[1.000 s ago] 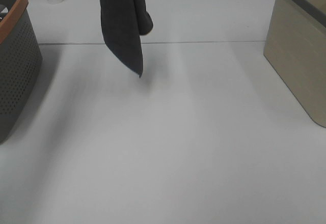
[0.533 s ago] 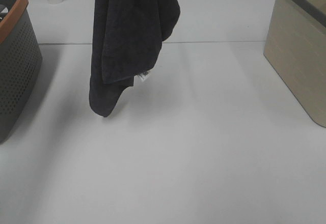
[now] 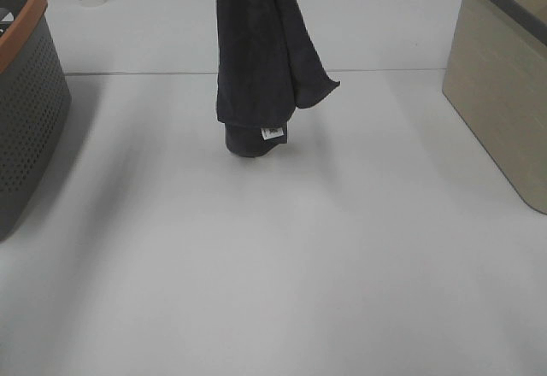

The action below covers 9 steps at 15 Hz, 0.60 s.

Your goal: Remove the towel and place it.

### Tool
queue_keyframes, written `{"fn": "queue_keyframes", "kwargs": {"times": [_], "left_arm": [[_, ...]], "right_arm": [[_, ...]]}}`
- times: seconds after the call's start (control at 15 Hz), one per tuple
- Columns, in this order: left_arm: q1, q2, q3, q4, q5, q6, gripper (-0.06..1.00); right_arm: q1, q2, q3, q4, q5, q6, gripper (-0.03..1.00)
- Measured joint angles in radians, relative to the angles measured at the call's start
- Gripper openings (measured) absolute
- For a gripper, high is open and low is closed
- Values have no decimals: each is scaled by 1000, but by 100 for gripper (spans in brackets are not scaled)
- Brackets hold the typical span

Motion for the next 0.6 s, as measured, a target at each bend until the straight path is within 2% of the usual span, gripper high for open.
{"fn": "queue_keyframes", "kwargs": {"times": [0.13,0.2,0.27,0.33,0.6], "left_arm": [[0,23,0,1,0,4,0],[0,33,1,1,0,4,0],[0,38,9,1,0,6,0],[0,38,32,1,7,7,0],[0,39,72,2,65,7,0]], "right_arm": [[0,129,0,172,-97,-217,70],[0,194,0,274,-115,-351,70],[0,262,0,384,-119,-474,70],[0,380,0,563,-121,-672,70],[0,689,0,947,-120,-1185,67]]}}
